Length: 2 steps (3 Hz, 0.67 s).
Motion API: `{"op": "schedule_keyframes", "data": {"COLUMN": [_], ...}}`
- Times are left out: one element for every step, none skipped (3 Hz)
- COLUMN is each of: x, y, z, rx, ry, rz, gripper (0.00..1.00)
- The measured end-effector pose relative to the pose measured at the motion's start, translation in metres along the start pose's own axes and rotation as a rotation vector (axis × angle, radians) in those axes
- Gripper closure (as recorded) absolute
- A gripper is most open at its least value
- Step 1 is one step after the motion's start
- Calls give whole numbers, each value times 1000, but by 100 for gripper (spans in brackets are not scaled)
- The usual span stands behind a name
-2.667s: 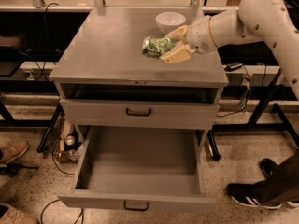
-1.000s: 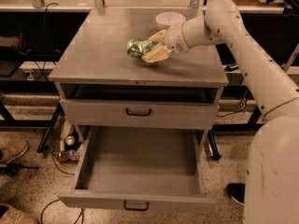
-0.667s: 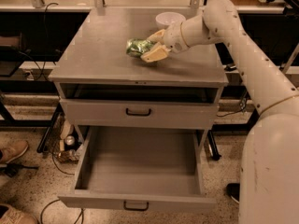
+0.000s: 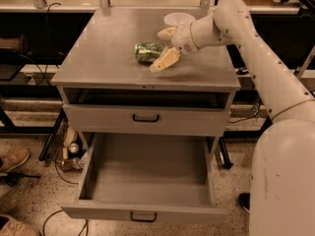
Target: Pick green can from middle drawer and place on counter
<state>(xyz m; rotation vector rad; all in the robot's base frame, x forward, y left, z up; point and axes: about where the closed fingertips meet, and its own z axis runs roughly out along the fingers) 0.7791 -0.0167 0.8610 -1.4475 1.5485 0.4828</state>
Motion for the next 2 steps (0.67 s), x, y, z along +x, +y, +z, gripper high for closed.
{"op": "schedule_keyframes", "data": {"x": [-1, -14], "y": [-1, 2], "z": [-20, -72], "rx": [33, 137], "ry": [-5, -3], "rz": [-2, -27], "gripper": [0, 0]}}
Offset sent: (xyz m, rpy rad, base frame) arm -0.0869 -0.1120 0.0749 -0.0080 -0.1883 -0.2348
